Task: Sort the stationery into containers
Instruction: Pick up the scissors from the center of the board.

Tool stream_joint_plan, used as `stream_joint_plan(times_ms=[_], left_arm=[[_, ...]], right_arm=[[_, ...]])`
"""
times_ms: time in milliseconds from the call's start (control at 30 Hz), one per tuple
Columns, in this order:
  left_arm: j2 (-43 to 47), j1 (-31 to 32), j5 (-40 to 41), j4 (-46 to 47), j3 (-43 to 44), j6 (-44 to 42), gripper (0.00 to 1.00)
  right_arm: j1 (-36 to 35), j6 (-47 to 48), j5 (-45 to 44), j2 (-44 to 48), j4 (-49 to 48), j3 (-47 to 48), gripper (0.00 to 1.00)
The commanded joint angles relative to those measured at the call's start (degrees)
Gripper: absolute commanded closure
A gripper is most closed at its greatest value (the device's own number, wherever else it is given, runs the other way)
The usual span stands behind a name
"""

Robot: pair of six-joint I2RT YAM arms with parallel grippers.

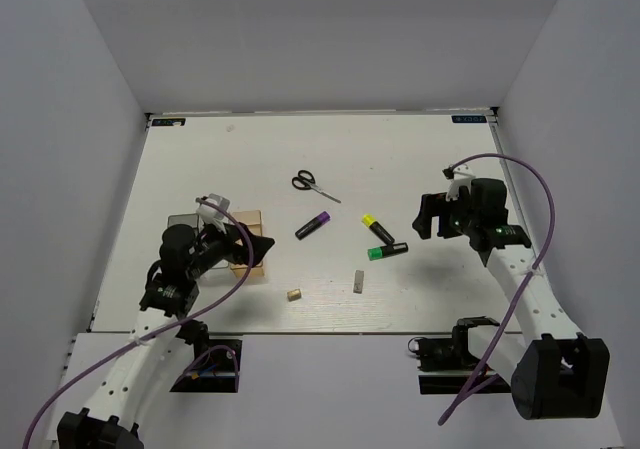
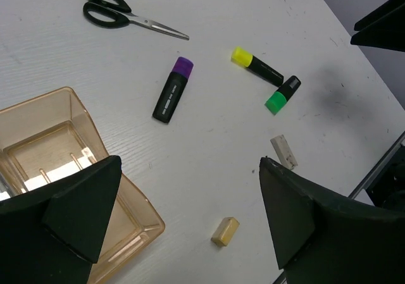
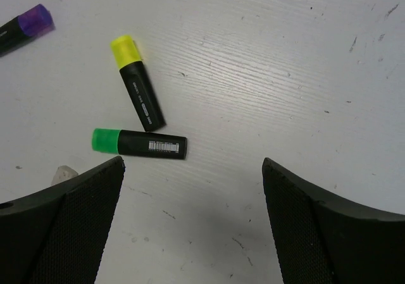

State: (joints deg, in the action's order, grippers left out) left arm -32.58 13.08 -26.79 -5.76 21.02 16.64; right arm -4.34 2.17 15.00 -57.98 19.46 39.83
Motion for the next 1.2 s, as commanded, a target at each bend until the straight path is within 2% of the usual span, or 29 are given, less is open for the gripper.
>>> stream_joint_plan(times_ms=[0,133,267,300,367,400,500,533,567,600,700,733,767,800,833,867,900,933,967,1000,1033,1100,1133,1167], left_arm=[[-0.9,0.0,-1.7,1.3,0.5,0.7,0.0],[-3.4,0.2,-2.4,0.4,1.5,0.4,0.11],[-6.2,0.7,-3.1,-0.8,3.6,-0.1,0.31],[-6.6,1.1,-3.2,-1.2,5.4,-0.3,0.47],[-9.3,1.3,-3.4,-3.3,7.4,-0.8,0.64],[-10.6,2.1,-3.4,-4.1,8.3,-1.0,0.78],[-14.8,3.5,-2.7,-5.9,12.5,-1.4,0.97],[-15.7,4.0,-1.8,-6.3,15.5,-1.7,0.98],[-16.6,5.0,-1.3,-7.4,16.7,-2.3,0.98],[-19.8,5.8,-0.2,-7.7,17.7,-2.7,1.0],[-27.0,10.3,4.1,-10.3,26.0,-5.1,1.0],[-28.7,13.3,6.5,-11.2,27.8,-6.3,1.0],[-33.3,14.1,9.2,-14.8,31.9,-7.5,1.0],[-38.8,14.9,10.6,-16.5,37.3,-7.8,1.0],[-44.8,16.1,12.4,-20.7,40.2,-7.3,0.9],[-48.0,16.7,17.1,-22.8,49.6,-7.1,0.54],[-56.9,17.2,18.9,-26.5,52.7,-4.7,0.45],[-59.8,17.3,20.7,-30.6,55.9,-3.5,0.43],[-62.5,17.4,27.7,-32.5,61.8,-2.0,0.41],[-65.0,17.4,29.4,-37.8,67.4,2.5,0.41],[-72.1,17.3,34.5,-39.7,69.8,4.4,0.46],[-77.8,17.2,40.5,-43.5,79.1,10.1,0.56],[-80.9,17.1,41.0,-44.8,82.0,15.6,0.6],[-82.2,15.9,41.4,-45.5,83.2,17.6,0.63]], right_arm=[[0.2,2.1,0.7,2.3,-1.5,-0.4,0.1],[0.1,8.9,4.7,4.1,0.6,-0.9,0.1],[0.2,14.3,5.0,4.6,2.6,-0.9,0.1],[0.1,14.5,4.3,4.1,2.7,-0.6,0.1],[0.1,14.9,0.9,3.4,4.9,0.8,0.1],[0.2,15.9,0.6,2.4,5.4,1.3,0.1],[0.2,20.1,2.2,1.9,7.3,2.1,0.1],[0.1,19.6,4.0,2.1,7.8,1.9,0.1],[0.1,18.4,4.3,2.5,7.3,1.5,0.2],[0.4,18.5,5.5,2.8,6.6,1.4,0.99],[0.1,16.3,4.3,3.9,5.2,0.9,1.0],[0.0,15.1,3.8,4.2,5.2,1.0,0.73],[-0.3,14.5,3.2,4.0,5.1,1.4,0.37],[-0.1,14.1,3.0,3.9,5.4,1.6,0.1],[-0.1,13.8,2.8,3.1,5.8,1.9,0.1],[-0.4,13.7,2.8,2.3,5.9,3.1,0.11],[-0.1,13.3,3.0,1.1,6.7,3.4,0.25],[-0.4,13.2,3.1,0.7,7.2,3.8,0.88],[-0.4,11.4,2.1,0.0,7.2,4.4,1.0],[-0.3,10.9,1.3,-0.4,7.4,4.5,1.0],[-0.3,10.4,0.4,-0.6,7.2,4.5,1.0],[-0.3,9.6,-0.4,-0.5,6.7,4.5,0.72],[-0.3,9.6,-0.8,-0.3,6.6,4.4,0.67],[-0.4,9.3,-0.9,-0.3,6.5,4.3,0.64]])
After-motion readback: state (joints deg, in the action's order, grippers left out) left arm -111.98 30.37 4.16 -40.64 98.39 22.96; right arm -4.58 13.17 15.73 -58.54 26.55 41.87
